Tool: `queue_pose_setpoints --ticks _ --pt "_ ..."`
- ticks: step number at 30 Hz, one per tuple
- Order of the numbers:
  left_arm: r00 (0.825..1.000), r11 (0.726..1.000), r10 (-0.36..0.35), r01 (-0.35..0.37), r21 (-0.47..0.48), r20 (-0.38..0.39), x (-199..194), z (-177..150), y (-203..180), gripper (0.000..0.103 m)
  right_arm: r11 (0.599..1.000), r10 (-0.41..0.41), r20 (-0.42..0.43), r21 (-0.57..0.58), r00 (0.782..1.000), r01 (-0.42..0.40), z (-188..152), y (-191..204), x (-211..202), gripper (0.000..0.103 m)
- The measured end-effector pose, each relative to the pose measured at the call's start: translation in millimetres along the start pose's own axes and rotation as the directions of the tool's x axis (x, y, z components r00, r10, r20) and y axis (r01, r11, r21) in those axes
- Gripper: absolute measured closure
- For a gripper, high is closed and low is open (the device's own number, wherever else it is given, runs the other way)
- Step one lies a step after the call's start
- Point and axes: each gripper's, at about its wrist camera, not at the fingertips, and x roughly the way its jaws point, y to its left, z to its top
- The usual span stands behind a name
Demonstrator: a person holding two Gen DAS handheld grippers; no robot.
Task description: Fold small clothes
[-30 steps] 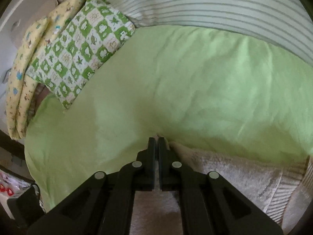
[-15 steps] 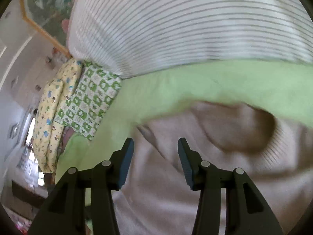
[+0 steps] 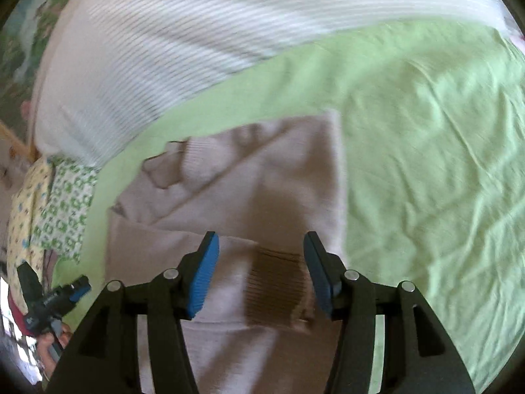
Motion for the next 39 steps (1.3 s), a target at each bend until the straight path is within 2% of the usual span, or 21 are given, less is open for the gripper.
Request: queue_pose_setpoints --ticks 5,8,10,11,12,13,16,18,20,24,26,29,34,36,39 --pt "0.999 0.994 0.04 -0.037 0.102 -0.027 37.9 25.9 -34.3 0.042 0.999 -0.005 -0.049 -0.033 0.999 0.003 -7.9 3.6 13.7 0.048" --pt "0.993 0.986 0.097 -0.087 0.144 -0.061 64.8 30.5 -44.0 0.042 0.99 -0.102 -0.076 -0.101 0.992 0.094 -12.9 11.8 29.1 0.048" --pt "0.984 0.977 0.157 -0.142 0.161 -0.086 83.1 30.8 -45.0 0.042 0.99 -0.099 -0.077 -0.108 0.992 0.09 -15.3 9.8 32.9 0.049" --pt "0.98 0.972 0.179 -0.162 0.167 -0.091 88.7 30.2 -44.0 0.043 0.988 -0.1 -0.09 -0.123 0.991 0.088 -14.6 11.2 36.3 0.055" --pt "0.976 0.969 0.198 -0.18 0.17 -0.094 93.4 29.8 -42.7 0.043 0.986 -0.104 -0.095 -0.142 0.99 0.09 -13.6 13.3 37.3 0.087" --pt "0.974 0.967 0.207 -0.189 0.171 -0.09 95.1 29.2 -41.8 0.043 0.985 -0.096 -0.1 -0.154 0.99 0.08 -9.4 16.8 36.3 0.099" --pt "0.966 0.957 0.251 -0.239 0.161 -0.057 93.8 30.4 -38.1 0.047 0.987 -0.029 -0.022 -0.158 0.999 0.025 5.6 24.6 14.8 0.099" --pt "0.962 0.956 0.268 -0.26 0.133 -0.043 91.9 32.6 -31.9 0.049 0.988 0.0 0.043 -0.152 0.999 0.007 19.0 26.1 -2.1 0.099" --pt "0.96 0.956 0.276 -0.271 0.109 -0.038 91.7 34.5 -24.3 0.049 0.989 -0.005 0.065 -0.146 0.998 0.015 28.0 22.8 -5.5 0.099" --pt "0.95 0.944 0.311 -0.307 0.121 -0.016 91.0 32.0 -21.2 0.049 0.988 -0.087 -0.028 -0.134 0.996 0.082 27.4 4.2 29.9 0.099" --pt "0.945 0.938 0.328 -0.324 0.124 -0.011 87.1 30.3 -16.5 0.049 0.988 -0.116 -0.118 -0.116 0.986 0.102 14.3 -4.9 49.7 0.098" --pt "0.941 0.936 0.339 -0.335 0.107 -0.023 75.4 23.4 -0.9 0.049 0.988 -0.123 -0.11 -0.103 0.986 0.112 -1.4 -7.0 43.8 0.095" --pt "0.948 0.948 0.314 -0.309 0.078 -0.057 52.2 6.1 29.7 0.048 0.989 -0.121 -0.086 -0.098 0.989 0.113 -17.8 -3.5 17.0 0.058" --pt "0.952 0.953 0.3 -0.295 0.071 -0.063 37.6 -3.8 37.5 0.048 0.988 -0.129 -0.068 -0.095 0.989 0.122 -24.0 -3.2 4.7 0.051" --pt "0.959 0.961 0.272 -0.268 0.063 -0.076 12.0 -20.6 51.0 0.046 0.994 -0.092 -0.054 -0.063 0.994 0.089 -34.8 -5.7 -18.4 0.05"
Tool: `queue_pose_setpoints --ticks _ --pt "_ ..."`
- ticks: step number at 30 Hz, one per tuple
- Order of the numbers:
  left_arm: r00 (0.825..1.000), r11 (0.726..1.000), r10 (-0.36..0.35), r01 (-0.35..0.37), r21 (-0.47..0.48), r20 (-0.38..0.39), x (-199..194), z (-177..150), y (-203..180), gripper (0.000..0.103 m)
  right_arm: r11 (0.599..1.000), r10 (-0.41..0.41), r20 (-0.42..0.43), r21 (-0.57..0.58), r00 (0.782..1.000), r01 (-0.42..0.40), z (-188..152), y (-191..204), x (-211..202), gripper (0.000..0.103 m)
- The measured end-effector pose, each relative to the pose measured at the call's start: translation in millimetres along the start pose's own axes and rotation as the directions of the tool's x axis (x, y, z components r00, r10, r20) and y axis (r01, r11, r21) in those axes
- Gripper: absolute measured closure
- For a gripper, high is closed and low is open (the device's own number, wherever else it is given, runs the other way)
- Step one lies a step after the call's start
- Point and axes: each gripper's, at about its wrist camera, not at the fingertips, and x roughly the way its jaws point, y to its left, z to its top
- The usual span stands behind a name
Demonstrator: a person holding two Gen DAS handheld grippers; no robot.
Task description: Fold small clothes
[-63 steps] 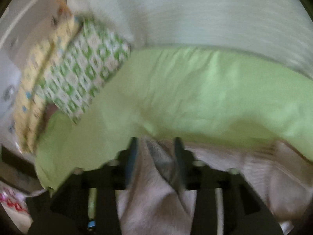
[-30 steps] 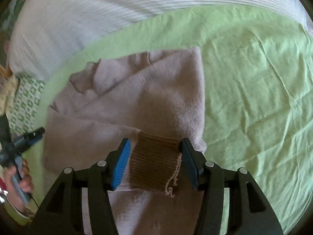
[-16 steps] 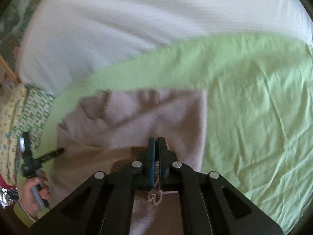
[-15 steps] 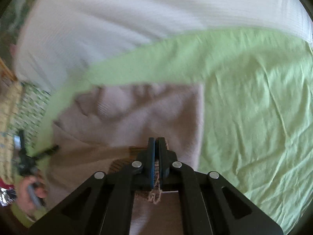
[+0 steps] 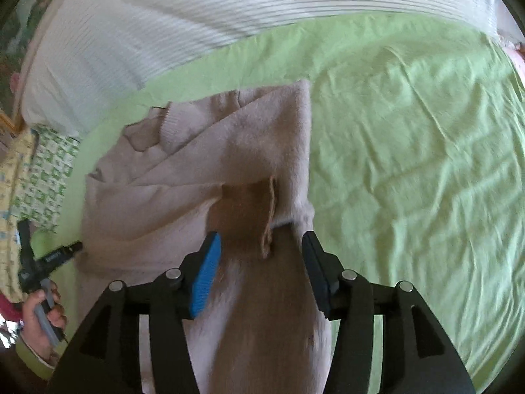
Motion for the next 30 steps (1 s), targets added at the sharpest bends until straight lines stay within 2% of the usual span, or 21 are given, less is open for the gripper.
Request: queue_pose_setpoints --ticks 7,12,21,30 --pt "0.99 0.991 -0.132 0.13 -0.041 -0.053 -38.4 -61.9 25.2 0.039 1.0 -0.003 -0.017 0.025 1.0 0.003 -45.5 -3.9 -33.8 0.049" --pt "0.98 0.983 -0.18 0.179 -0.029 -0.084 -55.7 -98.8 23.3 0.033 0.999 -0.005 -0.021 0.037 1.0 0.006 -79.5 -6.2 -51.7 0.049" --pt "0.969 0.981 -0.181 0.19 0.035 -0.166 -64.2 -155.8 38.6 0.03 0.997 0.001 -0.036 0.074 0.999 0.001 -139.5 -14.6 -79.3 0.048" --pt "0.942 0.968 -0.229 0.247 0.045 -0.245 -74.5 -214.1 63.3 0.029 0.996 0.036 -0.05 0.086 0.998 -0.032 -193.5 -19.8 -99.8 0.044"
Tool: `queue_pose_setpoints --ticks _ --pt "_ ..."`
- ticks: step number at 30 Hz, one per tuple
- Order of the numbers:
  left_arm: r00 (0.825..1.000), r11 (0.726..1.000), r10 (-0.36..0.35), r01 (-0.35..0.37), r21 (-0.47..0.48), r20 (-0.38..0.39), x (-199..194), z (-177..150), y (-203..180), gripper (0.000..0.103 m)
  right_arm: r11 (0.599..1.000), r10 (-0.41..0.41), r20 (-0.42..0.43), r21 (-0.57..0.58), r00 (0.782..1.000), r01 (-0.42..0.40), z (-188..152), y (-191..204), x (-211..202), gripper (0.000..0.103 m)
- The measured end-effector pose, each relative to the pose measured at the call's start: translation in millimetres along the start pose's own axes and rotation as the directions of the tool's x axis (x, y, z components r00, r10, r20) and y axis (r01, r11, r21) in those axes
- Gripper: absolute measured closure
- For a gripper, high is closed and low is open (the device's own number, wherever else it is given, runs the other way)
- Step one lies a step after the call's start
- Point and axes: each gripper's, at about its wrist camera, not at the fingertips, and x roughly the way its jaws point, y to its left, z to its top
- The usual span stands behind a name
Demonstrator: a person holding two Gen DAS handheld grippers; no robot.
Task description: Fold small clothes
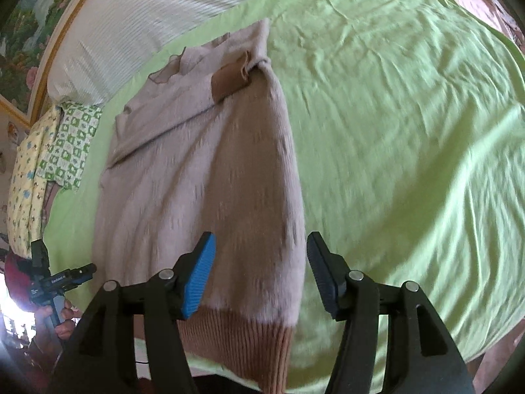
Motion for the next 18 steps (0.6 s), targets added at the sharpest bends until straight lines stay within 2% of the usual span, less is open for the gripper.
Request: queue_pose_setpoints --ticks 5,10,18 --pt "0.999 0.999 -0.03 0.031 0.023 -0.036 0.3 -23.9 0.5 0.025 1.0 0.01 -0.035 0.021 0.999 -0.009 -19.1 -7.3 -0.7 0.044" --pt "0.998 0.998 -0.022 0.025 0.055 -0.056 4.6 -44.2 -4.7 0.022 0.999 0.029 -0.075 0.02 0.997 -0.027 -37.6 -9.7 -1.1 0.044" --pt "0.997 0.994 -0.024 0.032 0.103 -0.079 6.2 -58.6 -9.8 0.019 0.997 0.076 -0.138 0.022 0.988 -0.074 -68.2 -6.3 6.9 0.044"
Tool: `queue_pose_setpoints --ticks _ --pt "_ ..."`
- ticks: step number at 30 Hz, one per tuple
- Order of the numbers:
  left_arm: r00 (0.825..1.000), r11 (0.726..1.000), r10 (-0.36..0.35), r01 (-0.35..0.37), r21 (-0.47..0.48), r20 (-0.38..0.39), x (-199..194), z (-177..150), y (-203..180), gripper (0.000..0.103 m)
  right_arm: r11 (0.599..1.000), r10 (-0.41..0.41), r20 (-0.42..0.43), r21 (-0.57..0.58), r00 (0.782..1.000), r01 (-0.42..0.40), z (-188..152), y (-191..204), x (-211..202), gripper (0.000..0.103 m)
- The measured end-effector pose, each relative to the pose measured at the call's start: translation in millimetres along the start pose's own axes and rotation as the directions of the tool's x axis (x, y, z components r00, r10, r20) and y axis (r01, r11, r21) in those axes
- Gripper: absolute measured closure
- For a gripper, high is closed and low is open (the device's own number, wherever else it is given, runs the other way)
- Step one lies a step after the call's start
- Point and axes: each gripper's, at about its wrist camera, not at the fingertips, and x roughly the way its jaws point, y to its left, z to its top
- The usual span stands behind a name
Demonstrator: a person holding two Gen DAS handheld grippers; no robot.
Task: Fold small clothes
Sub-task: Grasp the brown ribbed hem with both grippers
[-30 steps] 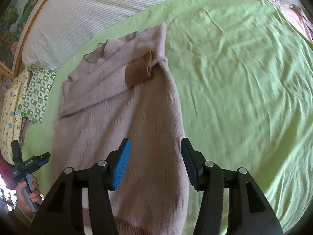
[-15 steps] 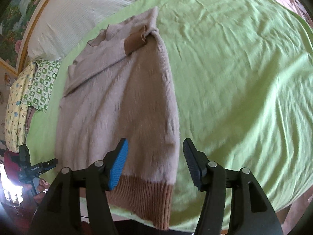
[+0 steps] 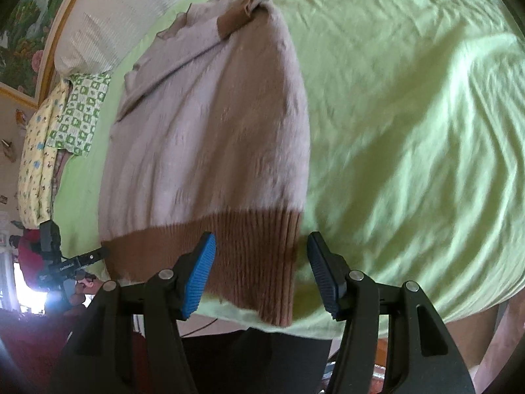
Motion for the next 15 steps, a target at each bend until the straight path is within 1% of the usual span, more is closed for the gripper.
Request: queue_pose_setpoints --ticks 3,4,5,7,9,11,12,13,14,15 --pt "1.0 1.0 -0.026 0.026 -0.008 0.002 1.3 0.1 -0.8 0.02 1.0 0.024 0.013 0.006 1.0 -0.024 -5.9 -1.2 1.1 0.044" --pt "0.999 0.999 -0.034 0.034 -0.005 0.001 1.2 -0.5 -1.7 0.022 0.999 0.031 0.018 0.011 0.999 -0.031 -6.6 -2.0 1.3 0.044" --pt "0.999 0.999 -0.038 0.038 0.002 0.0 2.0 -1.0 -4.4 0.028 0.999 0.033 0.023 0.014 0.999 -0.034 -6.7 -1.6 1.0 0.045" --pt "1.0 0.999 -0.025 0.025 0.031 -0.009 3.2 -3.4 -7.9 0.035 0.999 0.045 0.023 0.023 0.999 -0.045 -8.7 -2.7 1.8 0.055" --pt "1.0 0.998 -0.015 0.016 0.054 -0.005 4.1 -3.8 -12.3 0.047 0.999 0.039 0.017 0.033 0.999 -0.039 -8.7 -3.4 5.1 0.062" --pt "1.0 0.998 -0.01 0.01 0.058 0.001 4.2 -3.9 -12.0 0.067 0.998 0.041 0.013 0.04 0.999 -0.042 -7.6 -4.9 7.6 0.071" --pt "1.0 0.998 -0.016 0.016 0.056 0.005 3.6 -3.5 -10.2 0.074 0.998 0.035 0.008 0.042 0.999 -0.036 -6.7 -5.6 9.0 0.083" --pt "1.0 0.998 -0.029 0.029 0.054 0.008 2.9 -2.4 -8.0 0.09 0.999 0.03 -0.002 0.043 1.0 -0.03 -5.7 -6.6 11.0 0.094" --pt "0.998 0.997 -0.059 0.059 0.042 0.009 1.6 -1.4 -6.0 0.094 0.998 0.033 -0.007 0.045 0.999 -0.033 -5.5 -8.0 11.3 0.094" --pt "0.997 0.996 -0.082 0.082 0.033 0.012 -0.6 -1.2 -4.0 0.095 0.998 0.044 -0.007 0.047 0.999 -0.043 -5.2 -9.2 10.0 0.094"
